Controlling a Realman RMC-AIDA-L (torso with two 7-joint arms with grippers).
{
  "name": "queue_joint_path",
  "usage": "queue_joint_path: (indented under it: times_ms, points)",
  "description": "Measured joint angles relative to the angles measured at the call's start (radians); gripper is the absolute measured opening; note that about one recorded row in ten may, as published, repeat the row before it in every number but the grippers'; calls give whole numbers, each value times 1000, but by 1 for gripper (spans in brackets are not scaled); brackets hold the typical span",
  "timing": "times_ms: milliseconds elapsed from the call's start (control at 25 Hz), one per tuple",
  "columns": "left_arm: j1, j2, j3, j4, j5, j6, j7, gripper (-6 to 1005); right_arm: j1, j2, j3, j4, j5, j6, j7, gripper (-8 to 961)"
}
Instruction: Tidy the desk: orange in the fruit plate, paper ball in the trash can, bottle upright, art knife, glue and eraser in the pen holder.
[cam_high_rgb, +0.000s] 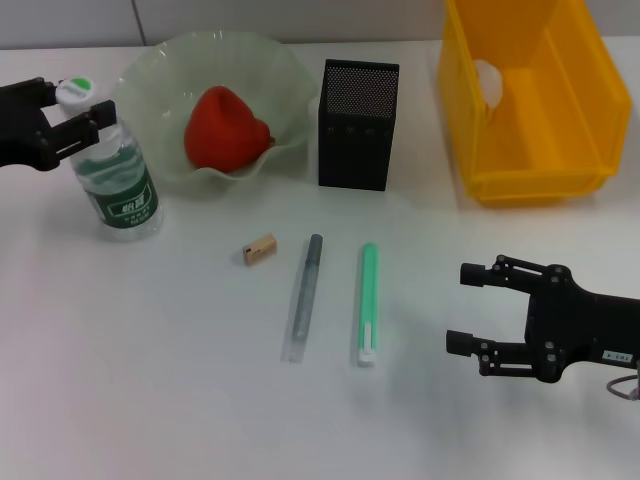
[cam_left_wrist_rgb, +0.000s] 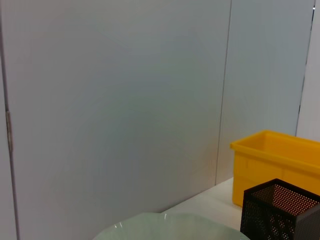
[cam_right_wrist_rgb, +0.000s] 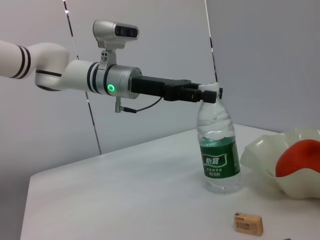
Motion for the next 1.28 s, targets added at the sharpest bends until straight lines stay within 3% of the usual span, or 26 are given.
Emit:
queue_joint_path:
  times_ms: [240,400,760,800,880,1080,1160,1280]
  points:
    - [3,0,1,1,-17,0,0,562,0,0,0,0,1,0,0,824]
    - [5,3,4,1,-24,1,0,794,0,1,0,0,2,0,0,824]
    - [4,5,0,0,-115,27,-8,795,0,2,0,0,4,0,1,824]
    - [8,13,4,-10,-226,115,-30,796,0,2,0,0,4,0,2,825]
    - [8,17,4,-13,-250,147,-40,796,0,2,0,0,4,0,4,825]
    - [8,39,8,-43,-319,369,-88,797,3,1,6,0,4,-1,11,825]
    - [11,49,31,-76,-317,429,-89,797,6,0,9,0,5,-2,16,825]
    - [35,63,133,-139,-309,445,-62,797,14,-1,12,-1,6,-3,22,825]
